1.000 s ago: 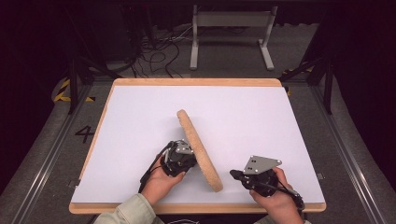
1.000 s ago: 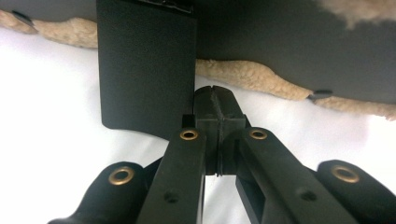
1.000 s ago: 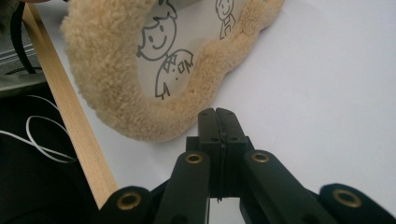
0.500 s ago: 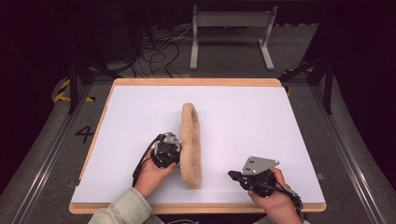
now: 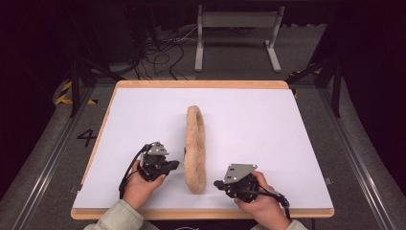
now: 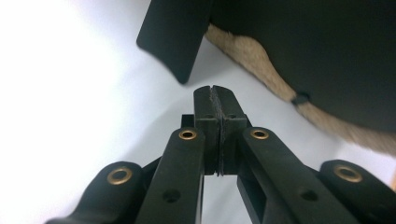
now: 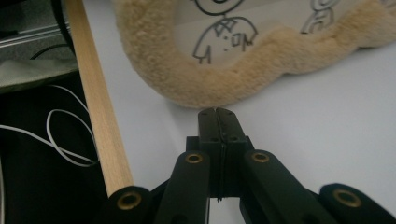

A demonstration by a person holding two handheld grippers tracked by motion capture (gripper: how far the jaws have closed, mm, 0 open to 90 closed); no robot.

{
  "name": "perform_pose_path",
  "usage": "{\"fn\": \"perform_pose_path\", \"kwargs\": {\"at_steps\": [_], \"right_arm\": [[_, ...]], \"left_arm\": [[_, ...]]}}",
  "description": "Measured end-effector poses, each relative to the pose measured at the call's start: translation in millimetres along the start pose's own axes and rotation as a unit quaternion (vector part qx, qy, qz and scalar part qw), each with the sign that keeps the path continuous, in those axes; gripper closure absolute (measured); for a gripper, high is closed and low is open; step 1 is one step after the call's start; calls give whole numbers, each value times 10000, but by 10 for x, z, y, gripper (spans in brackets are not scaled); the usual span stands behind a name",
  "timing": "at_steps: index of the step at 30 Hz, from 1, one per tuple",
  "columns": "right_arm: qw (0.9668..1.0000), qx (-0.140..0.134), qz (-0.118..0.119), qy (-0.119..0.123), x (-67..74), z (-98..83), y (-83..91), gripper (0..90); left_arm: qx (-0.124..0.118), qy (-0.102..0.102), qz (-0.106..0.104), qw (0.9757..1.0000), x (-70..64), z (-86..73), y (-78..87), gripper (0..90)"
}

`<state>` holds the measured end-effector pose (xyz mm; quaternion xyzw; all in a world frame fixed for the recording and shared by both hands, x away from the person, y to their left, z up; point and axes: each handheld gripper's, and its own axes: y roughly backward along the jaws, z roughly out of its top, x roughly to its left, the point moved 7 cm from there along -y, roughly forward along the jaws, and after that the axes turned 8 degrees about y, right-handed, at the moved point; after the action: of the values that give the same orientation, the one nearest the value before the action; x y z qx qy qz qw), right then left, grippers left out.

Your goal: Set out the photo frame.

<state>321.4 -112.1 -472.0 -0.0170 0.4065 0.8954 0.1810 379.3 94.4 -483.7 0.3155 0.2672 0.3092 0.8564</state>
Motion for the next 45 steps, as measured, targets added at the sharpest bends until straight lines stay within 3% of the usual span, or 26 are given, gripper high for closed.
{"fn": "perform_pose_path", "kwargs": {"at_steps": [6,12,19,26,33,35,37,39,42,45], "right_arm": [[9990,44,347,281,150,133,-211,900],[9981,-8,489,383,197,229,-302,900],[9973,-143,598,404,256,370,-446,900],[9970,-249,592,425,287,474,-559,900],[9968,-379,575,408,300,587,-692,900],[9969,-413,503,448,302,626,-740,900],[9969,-423,503,434,304,646,-759,900],[9967,-436,577,360,301,646,-752,897],[9972,-416,519,336,255,619,-715,879],[9977,-467,423,254,161,595,-623,867]], "left_arm": [[-58,109,10,9999,-17,-102,152,876],[-96,114,45,9999,-49,-171,224,868],[-141,339,-1,9993,-60,-368,415,838],[-240,303,-124,9992,-101,-501,594,785],[-357,277,-401,9982,-151,-565,697,685],[-318,212,-534,9978,-186,-559,681,606],[-312,228,-550,9977,-213,-559,665,480],[-360,186,-500,9979,-239,-537,633,409],[-415,190,-404,9981,-250,-503,602,348],[-515,279,-336,9977,-259,-452,564,341]]}}
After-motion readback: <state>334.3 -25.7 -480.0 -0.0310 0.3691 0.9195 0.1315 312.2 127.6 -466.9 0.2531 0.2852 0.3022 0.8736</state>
